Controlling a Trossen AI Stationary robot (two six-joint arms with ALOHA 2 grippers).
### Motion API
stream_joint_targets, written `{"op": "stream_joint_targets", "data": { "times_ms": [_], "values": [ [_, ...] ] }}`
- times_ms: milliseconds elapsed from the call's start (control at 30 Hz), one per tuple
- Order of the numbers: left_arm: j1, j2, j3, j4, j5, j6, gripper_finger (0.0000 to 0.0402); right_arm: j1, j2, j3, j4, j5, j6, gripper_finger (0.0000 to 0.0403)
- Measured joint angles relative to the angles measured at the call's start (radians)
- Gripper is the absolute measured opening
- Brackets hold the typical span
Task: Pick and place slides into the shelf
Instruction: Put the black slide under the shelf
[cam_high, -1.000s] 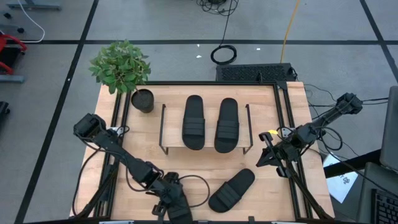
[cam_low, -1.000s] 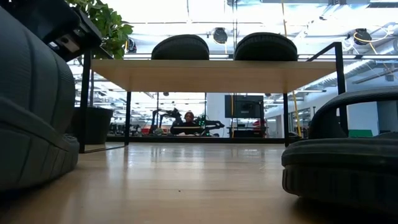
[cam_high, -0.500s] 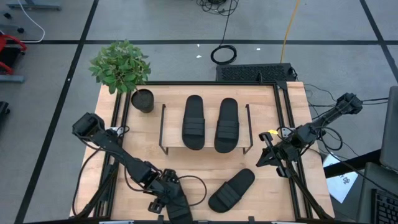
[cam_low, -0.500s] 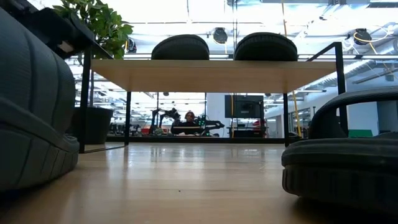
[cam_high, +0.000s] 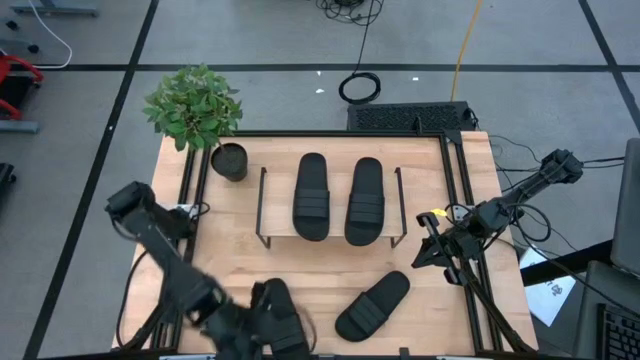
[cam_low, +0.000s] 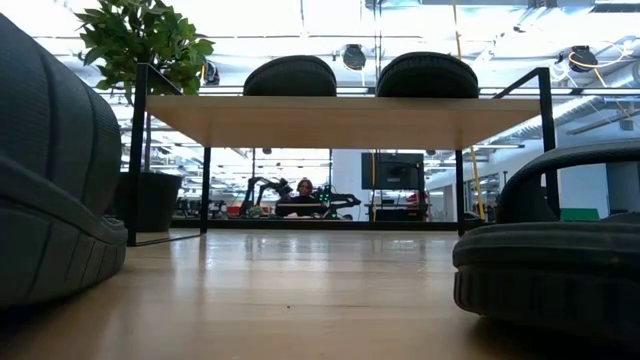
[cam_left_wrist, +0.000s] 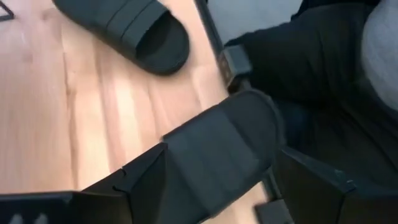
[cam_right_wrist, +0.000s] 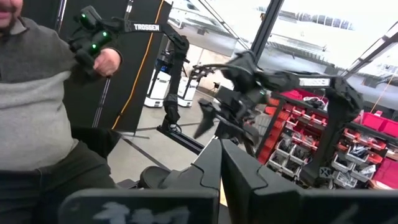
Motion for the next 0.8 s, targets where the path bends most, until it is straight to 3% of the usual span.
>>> {"op": "stream_joint_targets", "data": {
  "times_ms": [100,200,467,633,800],
  "values": [
    [-0.051,0.074,0.116,-0.085,-0.112,-0.123,0.0244,0.000,0.000,0.000,0.000,0.000,-0.007,0.0000],
    [-0.072,0.177,0.255,-0.183,-0.131,-0.217,0.0213,0.000,0.000,0.000,-0.001,-0.001,-0.007,0.0000],
    [-0.078,0.482,0.589,-0.340,-0.114,-0.120,0.0138,0.000,0.000,0.000,-0.001,-0.002,-0.007,0.0000],
    [-0.072,0.554,0.669,-0.421,-0.197,-0.143,0.0106,0.000,0.000,0.000,0.000,-0.003,0.010,0.0000],
    [-0.066,0.554,0.672,-0.456,-0.215,-0.209,0.0100,0.000,0.000,0.000,-0.001,-0.003,0.018,0.0000]
  ]
}}
